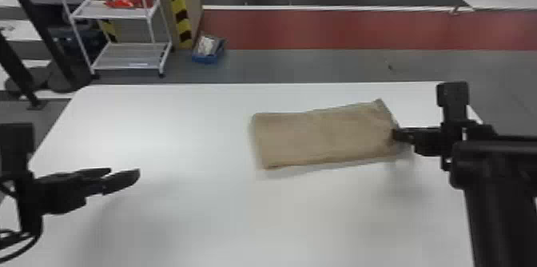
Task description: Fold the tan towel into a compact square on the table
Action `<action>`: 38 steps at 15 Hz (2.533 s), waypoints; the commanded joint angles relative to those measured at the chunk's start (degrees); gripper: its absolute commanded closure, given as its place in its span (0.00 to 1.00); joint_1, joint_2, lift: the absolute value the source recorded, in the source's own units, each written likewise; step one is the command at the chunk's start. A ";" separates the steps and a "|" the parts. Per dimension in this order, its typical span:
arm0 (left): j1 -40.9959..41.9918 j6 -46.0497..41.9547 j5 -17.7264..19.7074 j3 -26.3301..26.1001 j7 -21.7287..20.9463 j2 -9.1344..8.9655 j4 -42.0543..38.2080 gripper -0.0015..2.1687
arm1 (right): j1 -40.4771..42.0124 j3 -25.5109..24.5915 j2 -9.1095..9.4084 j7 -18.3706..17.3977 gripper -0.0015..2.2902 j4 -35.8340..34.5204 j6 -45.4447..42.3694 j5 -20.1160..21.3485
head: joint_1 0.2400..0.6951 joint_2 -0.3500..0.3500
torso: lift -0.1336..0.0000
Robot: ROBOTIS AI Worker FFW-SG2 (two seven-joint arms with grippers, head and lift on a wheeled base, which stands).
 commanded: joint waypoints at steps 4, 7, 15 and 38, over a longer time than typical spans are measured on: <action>0.57 0.00 0.00 0.43 0.00 0.08 -0.44 0.04 | 3.80 -0.40 0.14 1.28 0.76 -10.55 7.59 -7.21 | 1.00 0.51 | 0.08; 0.83 0.00 0.00 0.52 -0.09 0.08 -1.05 0.04 | 7.23 -2.59 0.14 2.33 0.76 -19.51 15.15 -12.83 | 1.00 0.51 | 0.08; 1.01 0.53 -0.35 -0.18 -0.09 -0.45 -2.46 0.04 | 10.13 -14.81 -1.49 4.35 0.76 -32.78 29.04 -23.65 | 1.00 0.46 | 0.08; 2.94 1.23 -0.26 1.05 -0.88 -0.18 -4.04 0.04 | 15.14 16.83 0.14 4.35 0.76 -39.02 24.47 -20.04 | 1.00 0.79 | 0.08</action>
